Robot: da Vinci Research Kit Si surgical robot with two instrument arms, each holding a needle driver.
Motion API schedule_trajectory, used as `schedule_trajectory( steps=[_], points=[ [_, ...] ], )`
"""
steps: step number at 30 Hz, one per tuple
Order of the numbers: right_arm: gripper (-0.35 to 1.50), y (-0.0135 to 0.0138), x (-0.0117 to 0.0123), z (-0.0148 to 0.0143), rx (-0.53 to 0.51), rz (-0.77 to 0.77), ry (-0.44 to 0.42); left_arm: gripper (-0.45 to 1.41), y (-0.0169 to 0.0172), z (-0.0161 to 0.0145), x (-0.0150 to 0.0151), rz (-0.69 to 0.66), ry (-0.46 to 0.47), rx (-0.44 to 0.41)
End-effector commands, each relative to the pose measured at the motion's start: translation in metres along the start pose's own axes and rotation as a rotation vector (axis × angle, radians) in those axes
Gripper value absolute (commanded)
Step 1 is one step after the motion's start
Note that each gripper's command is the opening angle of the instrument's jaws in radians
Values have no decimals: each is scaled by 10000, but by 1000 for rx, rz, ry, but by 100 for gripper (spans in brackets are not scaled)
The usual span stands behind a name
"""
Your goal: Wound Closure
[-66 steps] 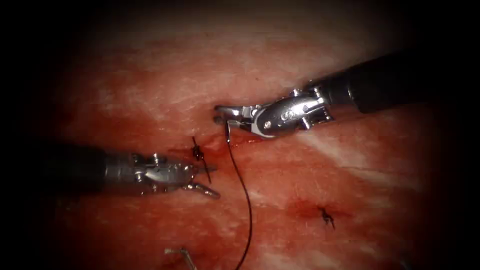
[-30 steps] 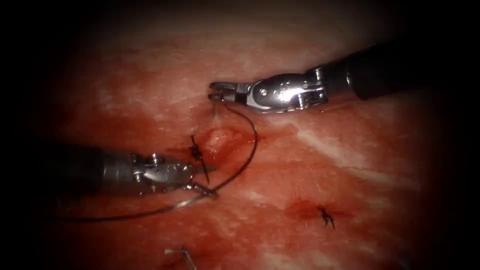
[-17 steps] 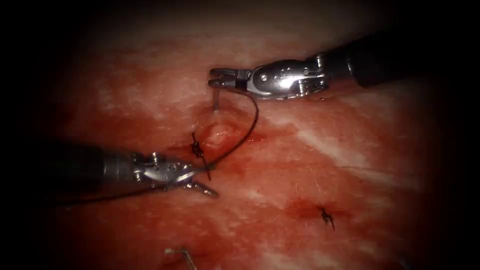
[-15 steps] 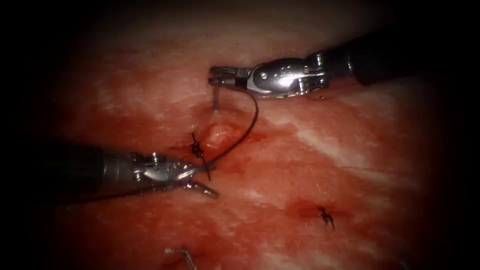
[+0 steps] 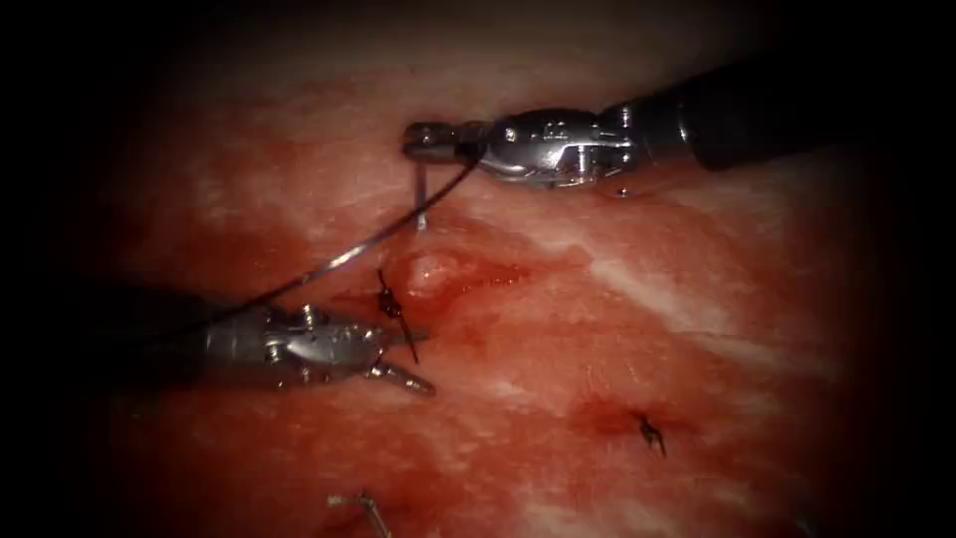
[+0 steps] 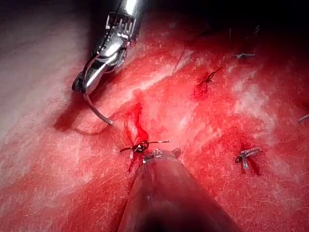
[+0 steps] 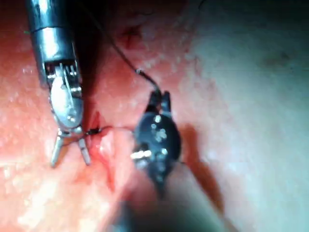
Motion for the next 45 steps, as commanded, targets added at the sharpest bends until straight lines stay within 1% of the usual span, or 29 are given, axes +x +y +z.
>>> schedule_trajectory(
  steps=[1, 5, 8, 17, 25, 32, 35, 41, 45],
  points=[
    [-35, -7, -8, 10, 20, 29, -23, 39, 3, 7, -5, -2, -2, -2],
    [-35, -8, -17, 12, 39, 126, -55, 39, 3, 7, -5, -2, -2, -2],
    [-35, -5, -19, 13, 49, 195, -68, 39, 3, 8, -5, -2, -2, -1],
    [-35, -5, -17, 19, 127, 348, -128, 39, 3, 7, -5, -2, -2, -2],
    [-35, -4, -14, 23, 172, 439, -151, 39, 2, 7, -5, -1, -5, -2],
    [-35, -10, -22, 23, 208, 545, -203, 39, 2, 7, -5, -1, -5, -2],
    [-35, -14, -26, 23, 232, 571, -209, 39, 2, 7, -5, -1, -5, -3],
    [-35, -21, -32, 25, 261, 681, -234, 39, 2, 7, -5, -1, -5, -3],
    [-35, -29, -36, 25, 294, 712, -250, 39, 2, 7, -5, -1, -5, -3]
  ],
)
